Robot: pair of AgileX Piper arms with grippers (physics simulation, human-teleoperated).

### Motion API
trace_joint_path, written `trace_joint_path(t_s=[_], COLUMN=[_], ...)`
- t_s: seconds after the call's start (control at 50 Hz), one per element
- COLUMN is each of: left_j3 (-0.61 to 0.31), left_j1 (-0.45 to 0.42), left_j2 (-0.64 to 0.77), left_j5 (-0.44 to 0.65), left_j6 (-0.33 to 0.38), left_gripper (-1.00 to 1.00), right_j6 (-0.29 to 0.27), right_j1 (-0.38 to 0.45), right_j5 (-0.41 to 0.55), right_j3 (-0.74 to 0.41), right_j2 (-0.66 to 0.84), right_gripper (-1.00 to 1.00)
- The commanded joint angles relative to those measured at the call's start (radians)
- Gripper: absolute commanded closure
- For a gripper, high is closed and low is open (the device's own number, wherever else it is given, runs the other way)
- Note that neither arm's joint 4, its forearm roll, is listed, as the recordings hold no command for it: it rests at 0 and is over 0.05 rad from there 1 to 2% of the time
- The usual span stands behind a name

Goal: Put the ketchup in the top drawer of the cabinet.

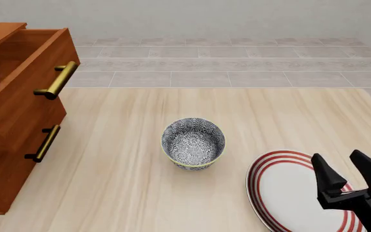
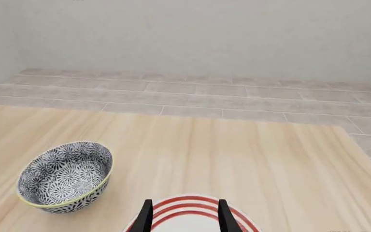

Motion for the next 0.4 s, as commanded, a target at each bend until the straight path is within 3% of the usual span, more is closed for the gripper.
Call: trace_joint_path(t_s=[0.02, 0.1, 0.4], left_j3=[0.024, 0.008, -0.014], left_j1=[-0.041, -0.082, -0.255], left_j2=[-0.102, -0.156, -0.337], left_j5=[0.049, 0.093, 0.235], left_j6=[0.016, -0.012, 0.019], left_gripper=[-1.00, -1.00, -1.00], right_j6=[0.007, 0.007, 0.013], right_j1=[0.001, -0.002, -0.001], right_j5=[0.014, 0.001, 0.014], right_j3=[0.000, 0.000, 0.000], right_j2=[-0.014, 0.000, -0.010], right_gripper=[-1.00, -1.00, -1.00])
